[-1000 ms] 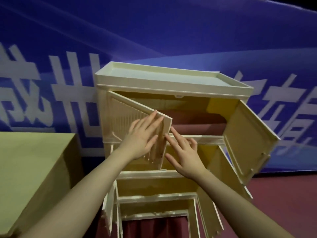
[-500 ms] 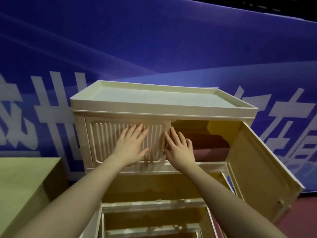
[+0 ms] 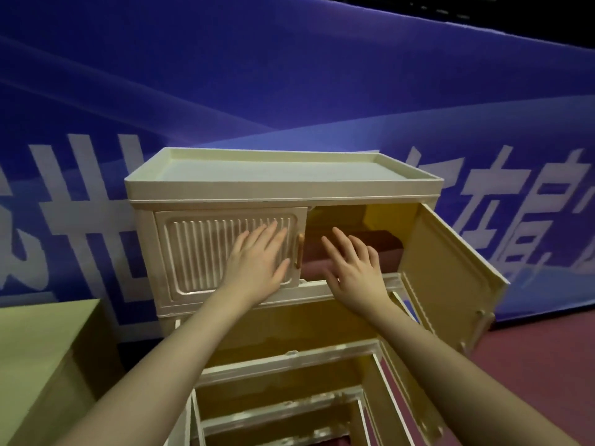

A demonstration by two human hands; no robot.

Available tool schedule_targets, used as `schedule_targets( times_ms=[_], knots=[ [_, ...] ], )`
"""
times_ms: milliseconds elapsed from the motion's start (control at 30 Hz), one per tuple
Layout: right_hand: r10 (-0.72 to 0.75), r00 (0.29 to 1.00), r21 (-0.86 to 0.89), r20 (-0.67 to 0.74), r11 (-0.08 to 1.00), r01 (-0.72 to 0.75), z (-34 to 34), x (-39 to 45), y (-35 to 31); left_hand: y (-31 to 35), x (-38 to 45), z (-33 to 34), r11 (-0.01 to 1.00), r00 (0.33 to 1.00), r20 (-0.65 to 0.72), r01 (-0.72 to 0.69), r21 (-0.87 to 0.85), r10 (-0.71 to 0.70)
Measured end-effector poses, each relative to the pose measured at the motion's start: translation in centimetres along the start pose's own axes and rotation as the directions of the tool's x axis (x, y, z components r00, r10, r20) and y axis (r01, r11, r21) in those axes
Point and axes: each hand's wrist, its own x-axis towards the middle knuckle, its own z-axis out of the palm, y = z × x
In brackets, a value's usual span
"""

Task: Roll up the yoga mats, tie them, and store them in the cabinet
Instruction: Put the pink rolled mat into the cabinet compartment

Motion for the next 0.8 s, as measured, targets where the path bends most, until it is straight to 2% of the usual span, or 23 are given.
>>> schedule_targets(
  times_ms=[133,367,467,567,633,700,800],
  knots=[
    [0.048,0.998,-0.061,-0.052,0.997,-0.051,-3.6,-2.7,2.4,3.9,-0.4,-1.0,0.995,0.998,-0.025,-0.056,-0.085,0.054],
    [-0.041,0.945,-0.097,-0.324,0.995,0.009,-10.4,-6.4,9.1,12.2,1.1,-2.5,0.981,0.989,-0.089,-0.133,-0.142,0.122],
    [-0.043,0.93,-0.075,-0.364,0.997,0.017,-11.8,-7.7,13.2,17.0,2.2,-2.3,0.976,0.983,-0.138,-0.146,-0.159,0.125],
    [-0.03,0.942,0.012,-0.334,0.999,0.036,-12.3,-9.2,17.3,22.0,2.9,-1.6,0.973,0.988,-0.12,-0.115,-0.201,0.092],
    [-0.057,0.973,0.11,-0.222,0.99,0.083,-12.1,-10.0,19.8,24.6,3.1,-1.1,0.973,0.989,-0.123,-0.103,-0.205,0.079],
    [-0.136,0.988,0.193,-0.079,0.97,0.149,-11.3,-10.6,21.9,26.4,3.1,-0.5,0.975,0.991,-0.124,-0.078,-0.207,0.053],
    [-0.251,0.968,0.263,0.015,0.935,0.239,-9.2,-10.8,23.6,27.4,2.0,0.5,0.982,0.995,-0.1,-0.02,-0.188,0.001]
  ],
)
